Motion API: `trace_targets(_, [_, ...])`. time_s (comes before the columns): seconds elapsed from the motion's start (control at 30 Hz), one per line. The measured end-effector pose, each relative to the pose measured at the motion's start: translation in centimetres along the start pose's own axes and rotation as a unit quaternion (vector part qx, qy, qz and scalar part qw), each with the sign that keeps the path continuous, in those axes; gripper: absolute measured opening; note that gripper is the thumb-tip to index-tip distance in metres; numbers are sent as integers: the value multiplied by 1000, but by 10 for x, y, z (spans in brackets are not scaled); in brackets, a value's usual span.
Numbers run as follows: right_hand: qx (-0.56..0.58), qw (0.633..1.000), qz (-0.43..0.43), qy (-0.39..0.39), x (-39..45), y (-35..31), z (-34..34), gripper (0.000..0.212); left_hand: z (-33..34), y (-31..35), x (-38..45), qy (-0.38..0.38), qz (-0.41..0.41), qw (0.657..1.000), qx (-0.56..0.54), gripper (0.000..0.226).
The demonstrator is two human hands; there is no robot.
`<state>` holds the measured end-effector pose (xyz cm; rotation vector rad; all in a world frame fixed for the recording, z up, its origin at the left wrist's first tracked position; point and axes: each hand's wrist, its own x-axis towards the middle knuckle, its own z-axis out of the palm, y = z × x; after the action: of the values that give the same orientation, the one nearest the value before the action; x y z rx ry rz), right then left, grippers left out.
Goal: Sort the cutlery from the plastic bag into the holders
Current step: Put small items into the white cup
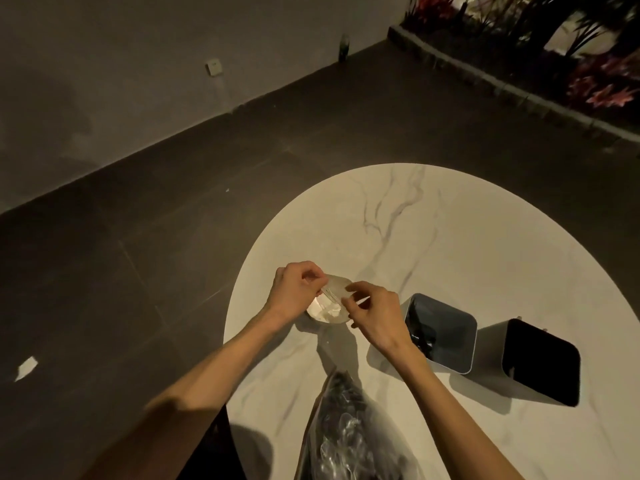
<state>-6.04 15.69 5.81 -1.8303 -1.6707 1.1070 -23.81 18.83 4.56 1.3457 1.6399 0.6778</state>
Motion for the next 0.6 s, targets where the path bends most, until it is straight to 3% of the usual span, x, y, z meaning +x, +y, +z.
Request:
trace_targets(0.1, [27, 999, 10, 23, -8, 8, -7, 15, 5, -12, 10, -19, 46, 994, 102, 11])
trace_targets(0.3, [16, 999, 15, -28, -12, 20, -6, 17, 28, -29, 18, -79, 78, 965, 240, 20])
trace_targets(0.47, [16, 999, 21, -32, -13, 22, -6, 17, 40, -32, 27, -107, 112, 936, 318, 15])
trace_targets(0.6, [26, 999, 20, -32, -16, 25, -7, 19, 48, -29, 35, -180, 117, 892, 398, 5])
